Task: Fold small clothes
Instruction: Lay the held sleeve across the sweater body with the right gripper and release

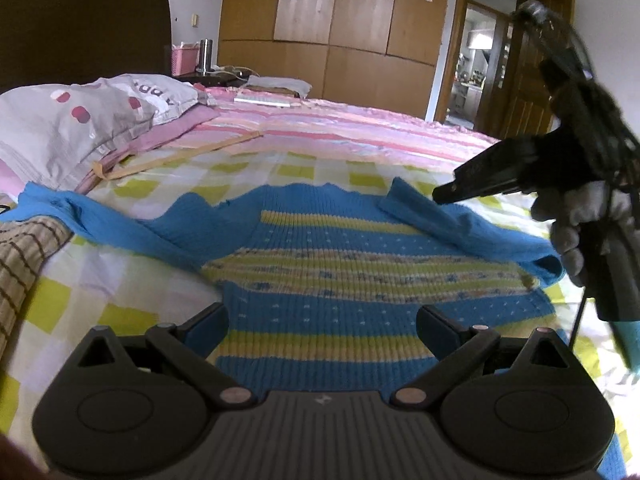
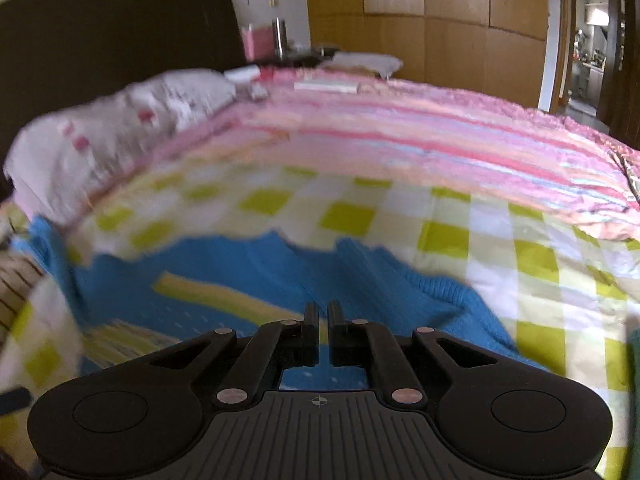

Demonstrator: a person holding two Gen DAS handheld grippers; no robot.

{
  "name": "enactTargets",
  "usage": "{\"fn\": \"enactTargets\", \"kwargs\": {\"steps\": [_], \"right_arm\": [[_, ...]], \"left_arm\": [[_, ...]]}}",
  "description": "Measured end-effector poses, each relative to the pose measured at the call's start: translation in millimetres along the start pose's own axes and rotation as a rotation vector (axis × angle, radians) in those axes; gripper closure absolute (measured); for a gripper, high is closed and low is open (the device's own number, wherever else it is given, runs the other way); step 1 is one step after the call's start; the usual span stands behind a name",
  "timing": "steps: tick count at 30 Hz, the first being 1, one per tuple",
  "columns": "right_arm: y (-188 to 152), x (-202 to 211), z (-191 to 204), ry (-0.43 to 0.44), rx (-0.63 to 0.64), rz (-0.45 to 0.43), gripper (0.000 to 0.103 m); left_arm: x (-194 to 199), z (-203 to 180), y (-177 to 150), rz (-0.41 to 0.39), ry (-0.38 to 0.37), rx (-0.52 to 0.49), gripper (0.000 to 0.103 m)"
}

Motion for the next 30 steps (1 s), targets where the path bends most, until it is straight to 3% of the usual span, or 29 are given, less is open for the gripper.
{"fn": "enactTargets", "kwargs": {"steps": [3, 10, 13, 19, 23, 30], "right_arm": [[-11, -22, 2, -0.015, 0.037, 0.030, 0.080], [-21, -54, 10, -0.069, 0.165, 0.039, 0.077], [-20, -60, 4, -0.095, 0.137, 0.037, 0.077], [-17, -63, 10, -0.101, 0.168, 0.041, 0.093], [-6, -46, 20, -0.050, 0.115, -0.006, 0.094], [2, -25, 70, 0.131, 0.098, -0.059, 0.094]], "left_arm": [[-6, 3, -3, 0.017, 0.002, 0.006, 0.000], [-10, 12, -3, 0.027, 0.002, 0.031, 0.000], [-10, 14, -2, 0.027, -0.007, 0.040, 0.000], [-8, 19, 0, 0.022, -0.007, 0.056, 0.000], [-7, 21, 2, 0.014, -0.004, 0.067, 0.000], [-4, 24, 4, 0.002, 0.001, 0.077, 0.000]]}}
Point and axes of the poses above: each gripper's, at about its wrist camera, not at the fingertips, and x roughly against the way its jaws point, z to its left, y to its top, the point moved 4 cm from there along -x, roughly the way its jaws point, and after that the axes turned 11 degrees about -z, right-handed, at the moved point
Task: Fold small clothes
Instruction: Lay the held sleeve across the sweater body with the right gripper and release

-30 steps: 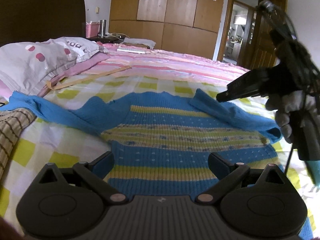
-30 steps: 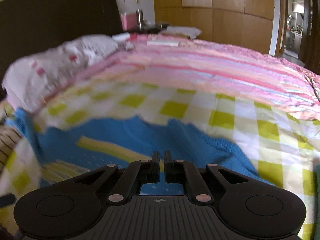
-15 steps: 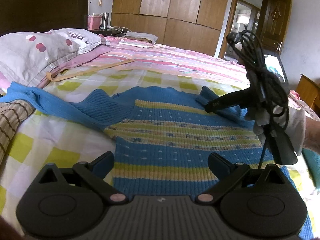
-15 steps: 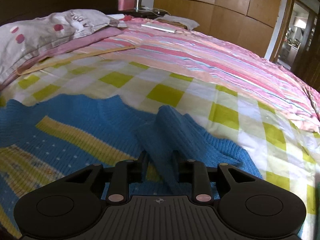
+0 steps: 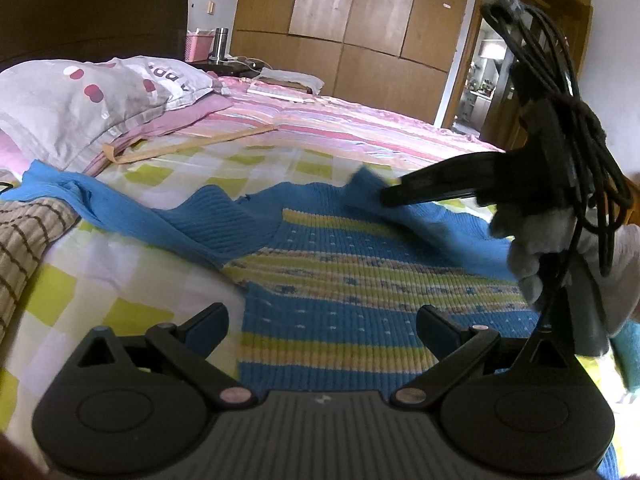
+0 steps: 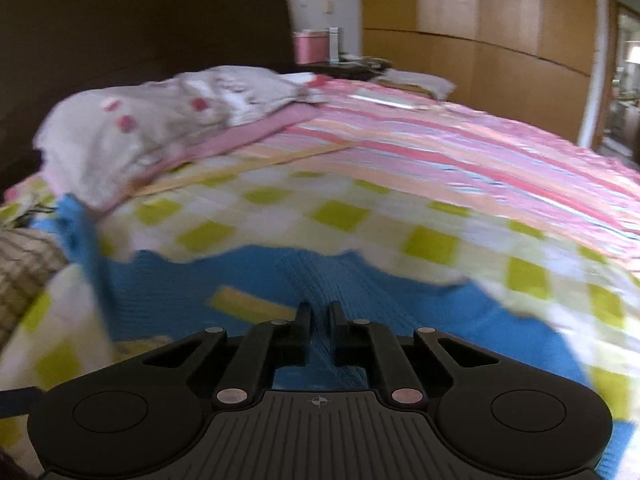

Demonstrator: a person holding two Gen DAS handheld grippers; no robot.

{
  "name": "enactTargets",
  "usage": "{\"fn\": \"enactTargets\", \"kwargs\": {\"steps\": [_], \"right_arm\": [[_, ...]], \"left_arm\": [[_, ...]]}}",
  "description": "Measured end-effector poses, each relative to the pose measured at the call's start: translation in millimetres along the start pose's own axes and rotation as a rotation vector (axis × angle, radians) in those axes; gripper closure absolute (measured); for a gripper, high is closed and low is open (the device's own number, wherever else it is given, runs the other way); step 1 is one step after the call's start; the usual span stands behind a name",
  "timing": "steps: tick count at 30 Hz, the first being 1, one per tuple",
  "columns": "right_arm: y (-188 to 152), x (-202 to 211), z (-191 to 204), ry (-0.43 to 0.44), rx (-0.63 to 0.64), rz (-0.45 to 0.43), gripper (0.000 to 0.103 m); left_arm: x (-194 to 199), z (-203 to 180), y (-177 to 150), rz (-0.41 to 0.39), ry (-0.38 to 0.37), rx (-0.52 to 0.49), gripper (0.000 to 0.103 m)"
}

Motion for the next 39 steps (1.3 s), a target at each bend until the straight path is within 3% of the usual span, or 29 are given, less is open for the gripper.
{"fn": "enactTargets", "kwargs": {"steps": [6, 10, 22, 26, 32, 39], "right_arm": [[-11, -14, 32, 0.084, 0.041, 0.034, 0.094], [-25, -20, 35, 0.102, 0.024, 0.082, 0.094], [-36, -15, 46, 0.179, 0.005, 0.098, 0.094], [-38, -16, 46, 0.178, -0.011, 0.101, 0.088], [-36, -14, 47, 0.172, -0.011, 0.109, 0.088], [-30, 0, 40, 0.101, -0.017, 0.093, 0.088]], "left_arm": [[0, 3, 1, 0.002, 0.000, 0.010, 0.000], [0, 5, 1, 0.001, 0.001, 0.014, 0.000], [-1, 4, 0, 0.009, 0.002, 0.011, 0.000], [-2, 5, -1, 0.009, 0.007, 0.009, 0.000], [-5, 7, -2, 0.010, 0.021, 0.000, 0.000], [-14, 12, -7, 0.046, 0.049, 0.007, 0.000]]}}
Point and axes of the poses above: each gripper's, at about its wrist camera, not at the fingertips, and x roughly against the way its jaws point, z to its left, y to its top, the point moved 4 cm from there along -x, roughly the way its jaws point, and after that the axes turned 11 degrees about -z, right-handed, at the moved point
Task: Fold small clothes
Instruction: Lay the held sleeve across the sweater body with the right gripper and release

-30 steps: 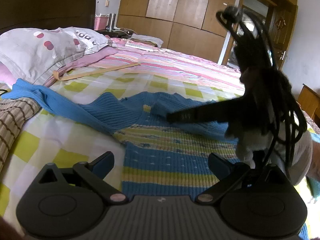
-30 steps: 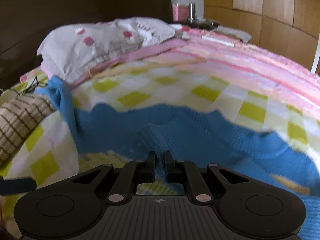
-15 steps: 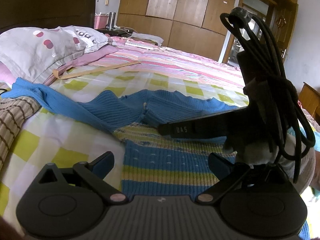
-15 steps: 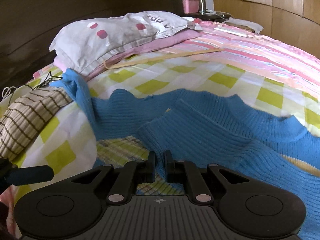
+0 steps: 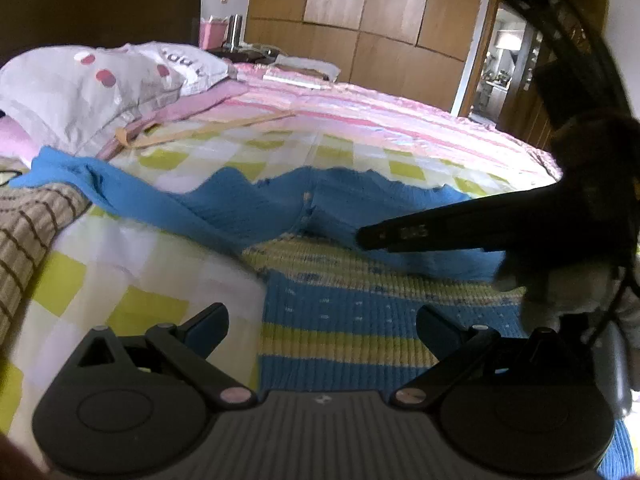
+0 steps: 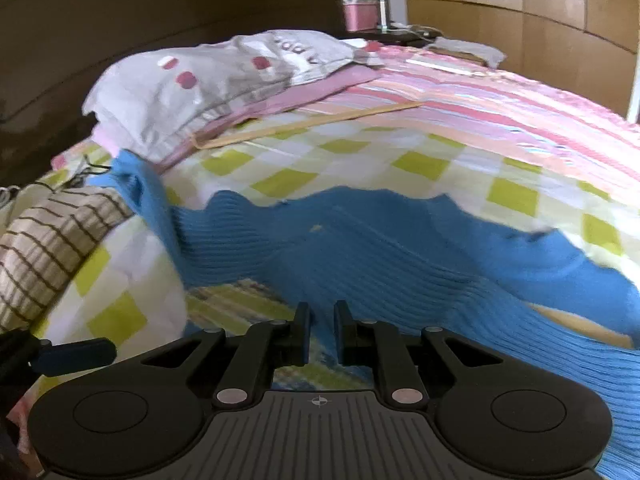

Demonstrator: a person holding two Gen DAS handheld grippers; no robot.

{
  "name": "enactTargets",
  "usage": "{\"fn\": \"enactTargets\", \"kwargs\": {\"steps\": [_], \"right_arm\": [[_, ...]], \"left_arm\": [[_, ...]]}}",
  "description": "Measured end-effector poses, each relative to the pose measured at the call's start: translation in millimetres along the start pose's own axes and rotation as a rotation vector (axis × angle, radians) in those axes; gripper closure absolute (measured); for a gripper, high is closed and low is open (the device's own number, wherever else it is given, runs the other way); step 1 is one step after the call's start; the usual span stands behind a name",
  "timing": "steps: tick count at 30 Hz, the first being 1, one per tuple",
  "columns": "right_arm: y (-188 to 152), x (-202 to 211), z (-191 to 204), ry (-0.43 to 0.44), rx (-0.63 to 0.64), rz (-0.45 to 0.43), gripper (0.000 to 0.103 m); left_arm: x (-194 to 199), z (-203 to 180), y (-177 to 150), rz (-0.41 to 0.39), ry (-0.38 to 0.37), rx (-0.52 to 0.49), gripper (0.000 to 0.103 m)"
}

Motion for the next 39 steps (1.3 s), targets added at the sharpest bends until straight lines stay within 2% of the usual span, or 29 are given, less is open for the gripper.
{"fn": "enactTargets", "kwargs": {"steps": [9, 21, 24, 33, 39], "right_arm": [[-3, 14, -5, -0.101, 0.042, 0.006, 0.088], [-8, 30, -13, -0.227, 0.137, 0.005, 0.088], [-12, 31, -16, -0.242, 0.136, 0.011, 0.088], [-17, 37, -34, -0.287, 0.107, 0.017, 0.088], [-16, 38, -59, -0.344, 0.037, 0.007, 0.088]], "left_arm": [[-11, -3, -9, 0.044, 0.023, -0.026, 0.000], [-22, -15, -26, 0.101, 0.041, -0.117, 0.000], [-26, -17, -29, 0.126, 0.045, -0.128, 0.000], [-29, -20, -33, 0.138, 0.061, -0.169, 0.000], [-31, -19, -33, 0.144, 0.061, -0.170, 0.000]]}}
Point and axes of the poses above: each gripper's, at about its wrist camera, not at the fingertips, and x roughly against the way its jaws point, z to its left, y to its top, the point moved 4 cm from there along -x, roughly the way its jaws point, and after that the axes turned 11 degrees about -z, right-handed, at the moved point
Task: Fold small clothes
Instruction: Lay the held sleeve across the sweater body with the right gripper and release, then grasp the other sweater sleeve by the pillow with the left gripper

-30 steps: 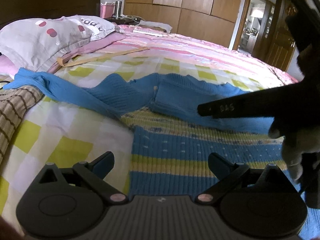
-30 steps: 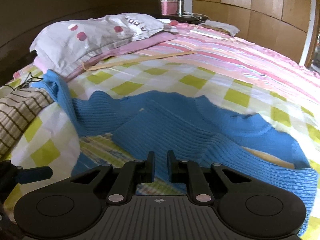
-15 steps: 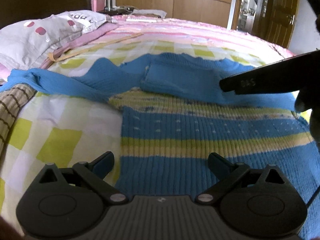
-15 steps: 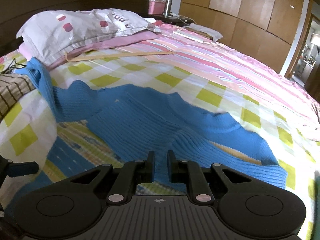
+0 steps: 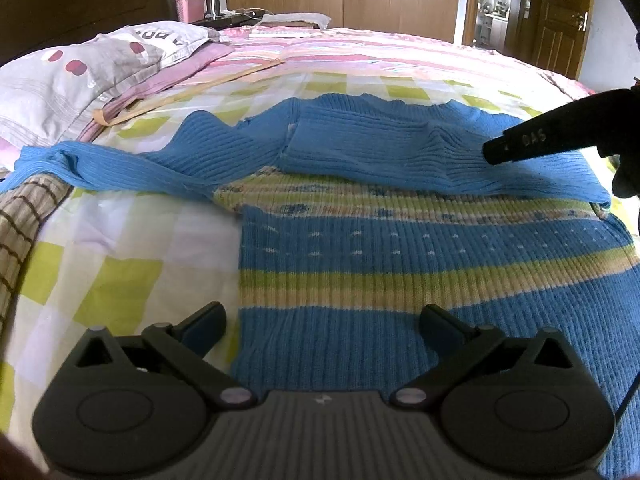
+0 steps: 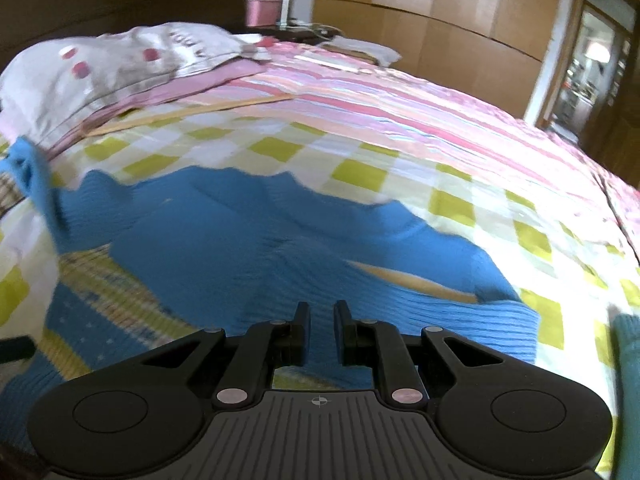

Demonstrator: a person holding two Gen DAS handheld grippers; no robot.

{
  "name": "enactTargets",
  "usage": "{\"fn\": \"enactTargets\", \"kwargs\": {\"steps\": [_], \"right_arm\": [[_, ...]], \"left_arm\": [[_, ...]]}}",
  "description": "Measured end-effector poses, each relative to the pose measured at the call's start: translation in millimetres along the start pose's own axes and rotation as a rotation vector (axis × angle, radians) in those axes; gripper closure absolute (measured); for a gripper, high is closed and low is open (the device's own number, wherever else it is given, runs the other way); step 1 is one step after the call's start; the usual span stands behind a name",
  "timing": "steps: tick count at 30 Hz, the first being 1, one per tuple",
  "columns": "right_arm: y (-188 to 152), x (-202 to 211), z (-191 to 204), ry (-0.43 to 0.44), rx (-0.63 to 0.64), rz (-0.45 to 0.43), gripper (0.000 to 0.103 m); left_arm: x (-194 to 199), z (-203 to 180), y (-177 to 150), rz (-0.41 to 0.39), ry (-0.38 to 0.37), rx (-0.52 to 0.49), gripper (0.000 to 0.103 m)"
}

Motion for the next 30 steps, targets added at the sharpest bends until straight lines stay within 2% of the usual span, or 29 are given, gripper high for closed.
{"fn": "enactTargets", "kwargs": {"steps": [8, 18, 22, 30], "right_arm": [[-15, -12, -22, -0.063, -0.047, 0.021, 0.088], [-12, -1, -22, -0.049, -0.079, 0.008, 0.088], [-11, 8, -21, -0.036, -0.090, -0.005, 0.088], [-3, 20, -4, 0.028, -0.100, -0.038, 0.088]], "left_arm": [[0, 1, -1, 0.001, -0.008, -0.001, 0.000], [3, 7, 3, 0.003, -0.004, 0.024, 0.000], [17, 32, 15, -0.060, 0.041, 0.116, 0.000], [8, 121, 36, -0.111, 0.215, 0.361, 0.000]]}}
Point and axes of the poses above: each gripper's, at about its wrist camera, not at the fingertips, and x roughly against the way its jaws point, z to its left, y to its top, the point moved 4 cm from there along -x, roughly the way its jaws point, and after that the axes turned 11 degrees about -z, right-handed, at the moved point
